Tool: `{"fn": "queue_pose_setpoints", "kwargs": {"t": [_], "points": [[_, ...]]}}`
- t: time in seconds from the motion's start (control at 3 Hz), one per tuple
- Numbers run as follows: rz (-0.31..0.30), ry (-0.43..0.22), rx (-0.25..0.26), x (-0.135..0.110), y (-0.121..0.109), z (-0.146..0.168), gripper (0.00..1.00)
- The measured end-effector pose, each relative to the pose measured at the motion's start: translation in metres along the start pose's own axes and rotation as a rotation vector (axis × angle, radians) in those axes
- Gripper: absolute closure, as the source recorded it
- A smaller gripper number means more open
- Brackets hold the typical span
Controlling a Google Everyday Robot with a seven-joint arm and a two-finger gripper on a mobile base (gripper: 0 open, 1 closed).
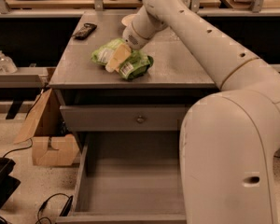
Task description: Place green rice chip bag into middle drawer
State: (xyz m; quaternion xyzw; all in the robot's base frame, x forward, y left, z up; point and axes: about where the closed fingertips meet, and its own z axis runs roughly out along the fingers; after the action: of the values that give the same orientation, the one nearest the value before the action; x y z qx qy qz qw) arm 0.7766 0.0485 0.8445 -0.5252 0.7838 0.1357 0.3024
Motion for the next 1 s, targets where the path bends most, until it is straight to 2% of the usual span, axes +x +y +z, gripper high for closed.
{"fn": "queue_pose_setpoints", "kwargs": {"t": [0.33,0.67,1.0], "points": [[0.009,0.044,0.009,0.0046,0.002,0.0104,0.18],[0.007,0.069,0.007,0.0079,0.0048,0.0161,0.41],[0.007,0.069,0.007,0.007,0.0046,0.0149,0.65]]}}
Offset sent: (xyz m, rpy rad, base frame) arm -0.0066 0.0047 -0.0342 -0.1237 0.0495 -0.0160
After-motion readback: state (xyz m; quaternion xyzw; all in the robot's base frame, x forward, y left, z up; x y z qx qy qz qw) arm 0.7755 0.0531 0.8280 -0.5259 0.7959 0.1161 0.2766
